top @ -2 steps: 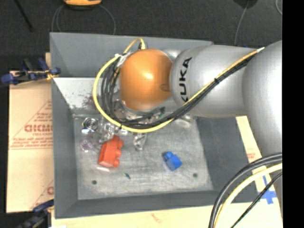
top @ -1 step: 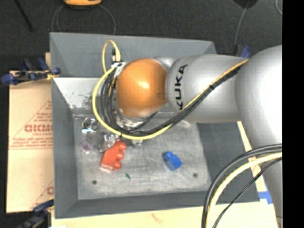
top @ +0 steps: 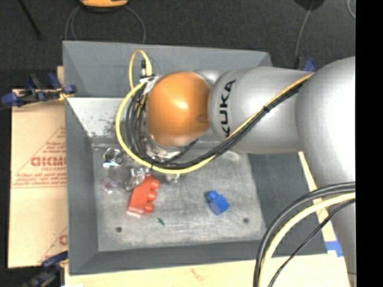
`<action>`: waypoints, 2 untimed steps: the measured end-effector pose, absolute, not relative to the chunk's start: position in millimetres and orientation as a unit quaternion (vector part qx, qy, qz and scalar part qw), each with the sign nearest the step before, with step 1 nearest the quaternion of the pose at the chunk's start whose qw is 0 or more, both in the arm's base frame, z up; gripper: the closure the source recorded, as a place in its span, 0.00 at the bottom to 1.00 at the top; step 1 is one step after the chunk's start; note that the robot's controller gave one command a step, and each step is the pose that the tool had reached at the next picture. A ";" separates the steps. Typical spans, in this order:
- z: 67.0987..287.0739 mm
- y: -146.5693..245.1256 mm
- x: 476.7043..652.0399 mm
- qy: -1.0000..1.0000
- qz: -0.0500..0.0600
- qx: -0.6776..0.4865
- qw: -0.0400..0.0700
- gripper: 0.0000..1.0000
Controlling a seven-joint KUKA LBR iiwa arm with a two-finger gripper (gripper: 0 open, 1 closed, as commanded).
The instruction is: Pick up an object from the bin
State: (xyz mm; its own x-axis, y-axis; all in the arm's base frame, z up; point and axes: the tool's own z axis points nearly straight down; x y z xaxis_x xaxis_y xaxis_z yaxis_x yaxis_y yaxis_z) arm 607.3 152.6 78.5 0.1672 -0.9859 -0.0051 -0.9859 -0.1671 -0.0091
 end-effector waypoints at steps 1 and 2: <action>78.6 152.4 607.4 0.646 -0.001 -0.763 0.004 1.00; 135.5 152.3 609.8 0.649 -0.002 -0.761 0.004 1.00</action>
Offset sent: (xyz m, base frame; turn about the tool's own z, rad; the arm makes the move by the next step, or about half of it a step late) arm 0.0000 0.0000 0.0000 0.0000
